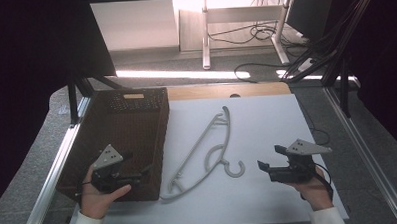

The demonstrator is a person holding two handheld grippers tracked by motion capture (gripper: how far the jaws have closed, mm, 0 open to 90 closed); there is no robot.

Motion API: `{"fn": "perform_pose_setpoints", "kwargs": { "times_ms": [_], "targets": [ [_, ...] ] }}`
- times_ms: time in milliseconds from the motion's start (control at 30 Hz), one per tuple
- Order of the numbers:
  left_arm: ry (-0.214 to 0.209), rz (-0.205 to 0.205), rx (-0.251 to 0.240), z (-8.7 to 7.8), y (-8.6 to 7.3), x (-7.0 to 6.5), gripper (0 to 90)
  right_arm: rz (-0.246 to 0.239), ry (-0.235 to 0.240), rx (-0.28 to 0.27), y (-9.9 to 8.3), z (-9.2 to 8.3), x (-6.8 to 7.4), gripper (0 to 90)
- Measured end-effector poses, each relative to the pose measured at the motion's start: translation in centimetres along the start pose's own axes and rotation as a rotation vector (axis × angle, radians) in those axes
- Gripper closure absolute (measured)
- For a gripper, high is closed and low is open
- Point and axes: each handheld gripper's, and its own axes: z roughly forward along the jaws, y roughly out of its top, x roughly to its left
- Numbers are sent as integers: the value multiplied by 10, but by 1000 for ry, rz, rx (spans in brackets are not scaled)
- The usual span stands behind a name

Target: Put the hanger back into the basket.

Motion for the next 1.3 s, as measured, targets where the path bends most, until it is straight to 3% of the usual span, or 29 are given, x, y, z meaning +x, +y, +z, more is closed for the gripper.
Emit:
{"fn": "perform_pose_setpoints", "kwargs": {
  "times_ms": [300, 367, 467, 667, 867, 1000, 1167, 1300],
  "targets": [
    [13, 1, -10, -2, 2, 0, 200, 4, 9, 22, -8, 6, -6, 182],
    [18, 12, -7, -4, -1, -2, 200, 7, -17, 29, -3, 8, -9, 187],
    [34, 16, -3, -5, -3, -4, 200, 28, -16, 17, 1, 9, -9, 189],
    [52, 37, -12, -8, -3, -9, 200, 33, -22, 46, 0, 13, -4, 191],
    [75, 81, 3, -5, -1, -13, 200, 3, -36, 41, 4, 6, 5, 190],
    [70, 97, 12, 0, 2, -10, 196, 7, -41, 57, -1, 6, 4, 190],
    [43, 77, 9, 4, 6, -5, 193, 18, -56, 74, -9, 6, 1, 190],
    [26, 76, -4, 3, 9, -8, 191, 14, -54, 62, -10, 1, 4, 190]
  ]
}}
